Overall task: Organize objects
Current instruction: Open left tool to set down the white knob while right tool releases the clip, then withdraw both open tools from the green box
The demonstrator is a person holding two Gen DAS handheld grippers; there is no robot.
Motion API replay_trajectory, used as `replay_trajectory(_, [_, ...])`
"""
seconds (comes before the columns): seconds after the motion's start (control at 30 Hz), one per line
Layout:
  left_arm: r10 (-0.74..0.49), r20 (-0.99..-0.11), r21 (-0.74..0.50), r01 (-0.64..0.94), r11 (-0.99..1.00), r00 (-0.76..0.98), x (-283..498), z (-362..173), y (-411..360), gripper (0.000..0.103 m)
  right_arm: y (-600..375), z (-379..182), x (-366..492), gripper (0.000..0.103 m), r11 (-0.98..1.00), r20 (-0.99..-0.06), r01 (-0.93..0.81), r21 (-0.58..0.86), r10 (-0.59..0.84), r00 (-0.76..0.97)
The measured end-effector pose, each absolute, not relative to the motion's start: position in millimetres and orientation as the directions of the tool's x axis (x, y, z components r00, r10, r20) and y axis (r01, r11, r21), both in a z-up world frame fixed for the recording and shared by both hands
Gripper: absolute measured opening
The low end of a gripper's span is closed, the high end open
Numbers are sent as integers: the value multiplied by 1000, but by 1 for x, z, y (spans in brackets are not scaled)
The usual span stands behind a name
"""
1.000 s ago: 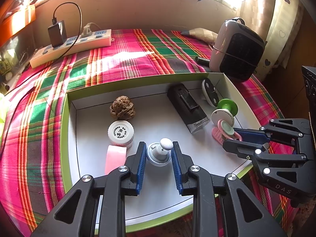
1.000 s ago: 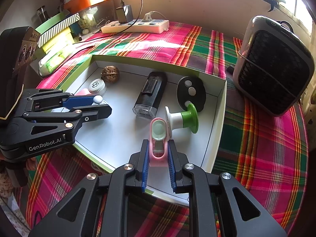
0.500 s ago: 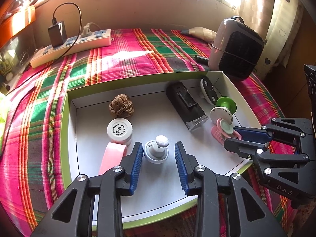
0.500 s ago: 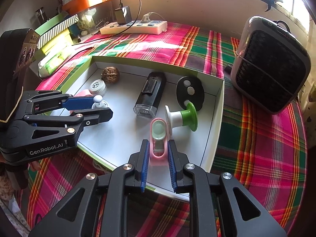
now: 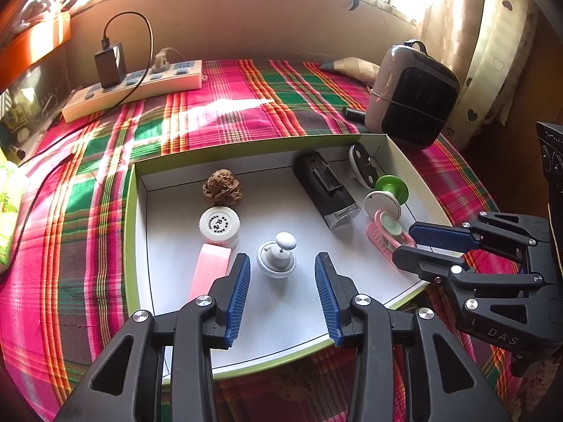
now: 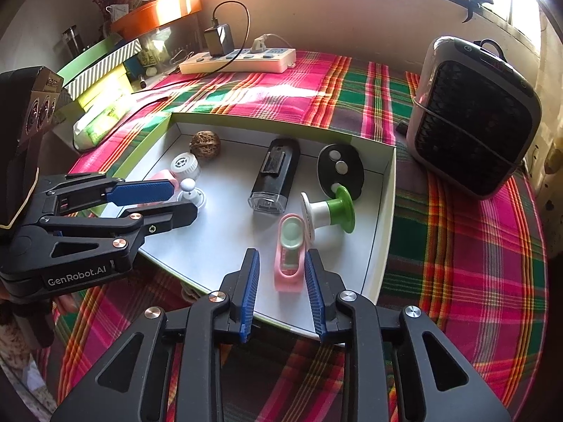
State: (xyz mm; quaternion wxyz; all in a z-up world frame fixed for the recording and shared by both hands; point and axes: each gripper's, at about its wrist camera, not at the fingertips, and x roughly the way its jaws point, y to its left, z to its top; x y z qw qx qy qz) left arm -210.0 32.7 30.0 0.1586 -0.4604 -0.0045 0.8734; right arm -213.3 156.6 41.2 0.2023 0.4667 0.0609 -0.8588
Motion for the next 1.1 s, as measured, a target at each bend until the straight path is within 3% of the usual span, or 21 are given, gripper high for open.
replay_trajectory(0.27, [290,-786,-163,-268,-949,-546,-198,39,27,37,158,48,-202,33,-919,-808,386,82,-288,-513])
replay_trajectory(0.83, [308,-720,-208,-230,-951,-621,-151,57,-2,37,163,61,-165,33,-932,-755,355,72,-284,-591])
replay_trajectory(0.97, [307,-730,-216,-219,-951,-611,-139,52,-9,37,168,60,-155,47,-933,-742,346,93,-297,-601])
replay_trajectory(1.1, [349,-736,-257,-239,-937,-579,-127,42,-13,39,172,57,-145,48,-934,-735,339,116,-310,-603])
